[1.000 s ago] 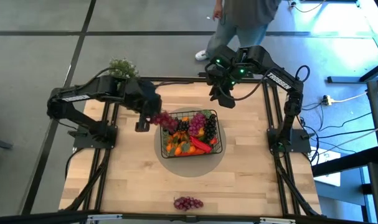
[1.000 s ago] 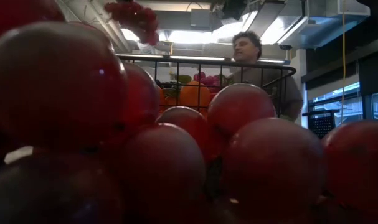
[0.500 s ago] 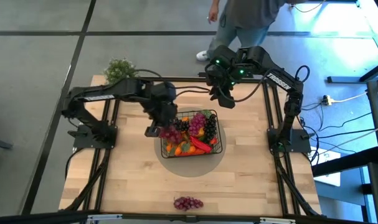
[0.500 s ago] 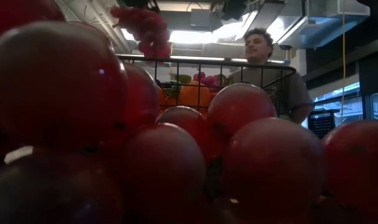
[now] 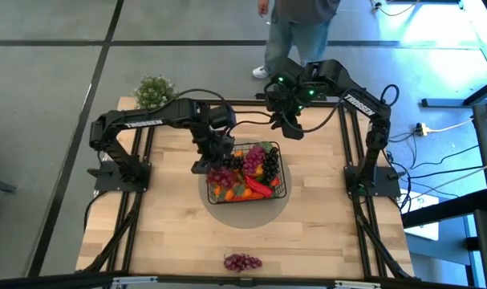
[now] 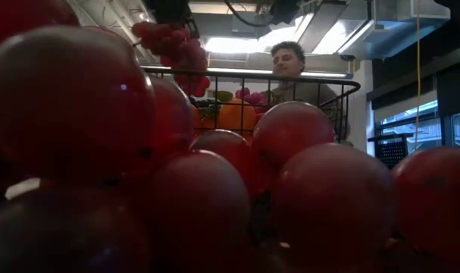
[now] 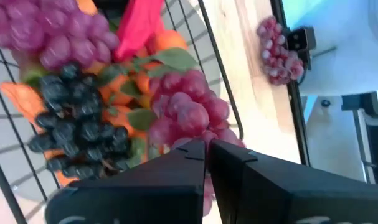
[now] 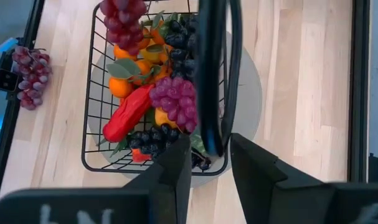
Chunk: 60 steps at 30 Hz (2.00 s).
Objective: Build produce basket
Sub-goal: Put the left red grape into the basket, then put the red grape into the basket
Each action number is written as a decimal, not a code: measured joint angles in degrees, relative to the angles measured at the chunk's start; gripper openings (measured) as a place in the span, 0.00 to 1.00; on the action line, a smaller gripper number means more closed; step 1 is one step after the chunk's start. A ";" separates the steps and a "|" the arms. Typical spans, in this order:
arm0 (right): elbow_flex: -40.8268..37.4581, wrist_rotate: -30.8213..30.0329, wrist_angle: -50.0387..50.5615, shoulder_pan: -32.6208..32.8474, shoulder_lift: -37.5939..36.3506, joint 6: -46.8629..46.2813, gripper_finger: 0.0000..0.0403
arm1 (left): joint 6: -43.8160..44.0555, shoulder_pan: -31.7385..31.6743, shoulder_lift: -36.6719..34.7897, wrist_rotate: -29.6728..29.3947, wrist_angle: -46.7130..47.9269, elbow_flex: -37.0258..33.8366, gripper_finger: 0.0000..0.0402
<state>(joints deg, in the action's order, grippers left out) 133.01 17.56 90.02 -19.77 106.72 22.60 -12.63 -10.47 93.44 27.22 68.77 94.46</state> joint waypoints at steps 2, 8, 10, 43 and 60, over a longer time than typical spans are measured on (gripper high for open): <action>0.00 -0.05 -0.01 0.00 0.00 0.27 0.25 | -0.04 -0.07 0.77 0.19 -0.29 0.10 0.00; 0.00 -0.07 0.00 0.00 0.02 0.34 0.25 | -1.25 -1.00 2.01 -0.78 0.11 -0.02 0.00; 0.00 -0.06 -0.02 0.00 0.01 0.27 0.25 | -1.52 -1.18 1.90 -2.13 0.04 -0.01 0.00; 0.00 0.11 -0.04 0.00 -0.20 3.14 0.25 | -2.36 -3.03 1.54 -13.22 0.28 -0.01 0.20; -5.63 0.81 0.00 7.53 -9.36 -2.10 0.25 | 8.52 -5.78 -10.48 -24.86 1.29 -0.01 0.19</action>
<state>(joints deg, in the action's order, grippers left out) 127.38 18.37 90.02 -12.24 97.36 20.51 -4.11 -16.25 82.96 2.37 70.05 94.45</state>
